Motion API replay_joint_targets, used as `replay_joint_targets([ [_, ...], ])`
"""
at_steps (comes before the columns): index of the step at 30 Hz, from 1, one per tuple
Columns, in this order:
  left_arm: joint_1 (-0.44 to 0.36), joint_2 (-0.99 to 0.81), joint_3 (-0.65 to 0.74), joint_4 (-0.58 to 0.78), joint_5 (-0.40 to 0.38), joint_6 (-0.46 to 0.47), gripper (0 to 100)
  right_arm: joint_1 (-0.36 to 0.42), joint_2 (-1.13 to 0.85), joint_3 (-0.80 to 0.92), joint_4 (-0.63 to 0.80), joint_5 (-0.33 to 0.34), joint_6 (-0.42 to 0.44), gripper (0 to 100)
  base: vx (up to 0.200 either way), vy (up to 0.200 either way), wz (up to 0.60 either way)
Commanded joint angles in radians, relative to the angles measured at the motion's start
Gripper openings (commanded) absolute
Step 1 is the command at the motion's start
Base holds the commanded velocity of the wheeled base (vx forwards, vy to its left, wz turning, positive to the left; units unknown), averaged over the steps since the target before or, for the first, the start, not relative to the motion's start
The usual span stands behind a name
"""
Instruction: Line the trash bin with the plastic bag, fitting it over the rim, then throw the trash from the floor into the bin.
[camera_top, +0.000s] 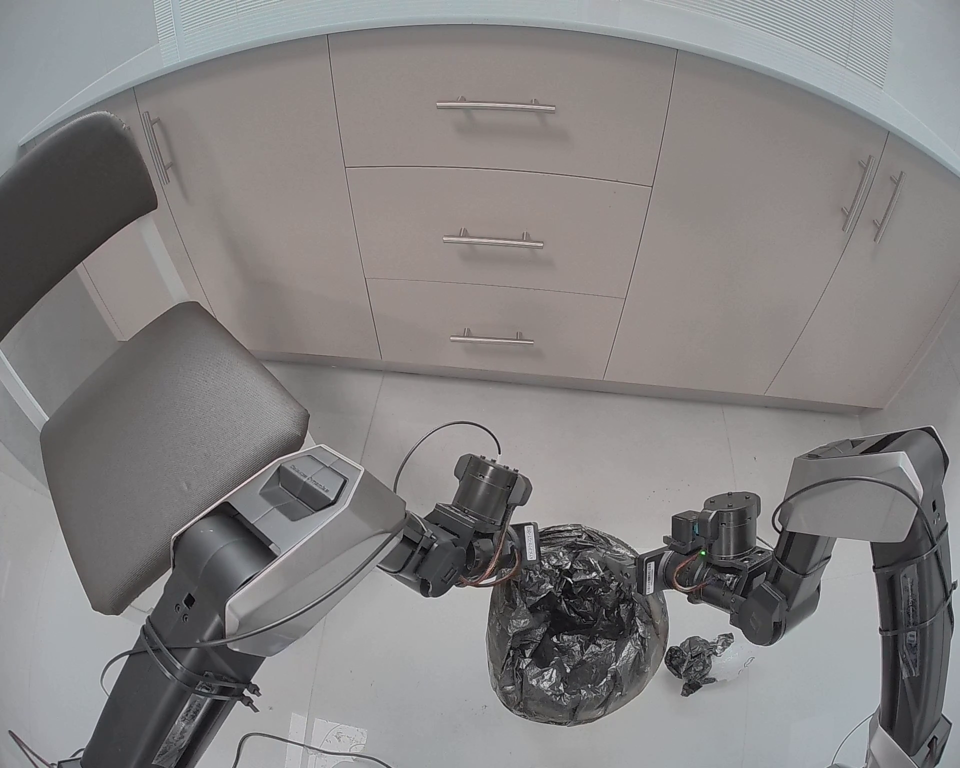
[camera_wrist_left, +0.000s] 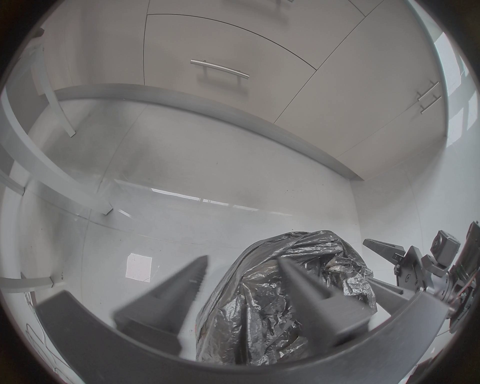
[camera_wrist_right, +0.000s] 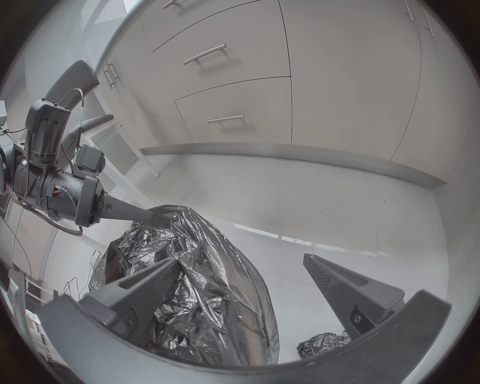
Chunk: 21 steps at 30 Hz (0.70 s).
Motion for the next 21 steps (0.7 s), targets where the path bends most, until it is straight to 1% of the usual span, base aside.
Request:
replay_joint_targets([
  [1,0.0,-0.001,0.0,-0.002,0.001,0.002,100,0.002,-0.009,0.001,-0.009,-0.003,-0.001,100,0.0,0.0,0.0],
  [10,0.0,0.002,-0.002,-0.002,0.001,0.002,100,0.018,0.003,-0.008,-0.011,-0.007,-0.001,100,0.0,0.0,0.0],
  [15,0.0,0.004,-0.002,-0.002,0.002,0.002,100,0.018,0.054,-0.076,0.037,-0.011,-0.003,100,0.0,0.0,0.0],
  [17,0.0,0.004,-0.002,-0.003,0.002,0.002,100,0.006,0.08,-0.126,0.084,-0.011,-0.001,100,0.0,0.0,0.0],
  [21,0.0,0.004,-0.002,-0.002,0.002,0.005,100,-0.009,0.083,-0.165,0.147,-0.009,0.002,100,0.0,0.0,0.0],
])
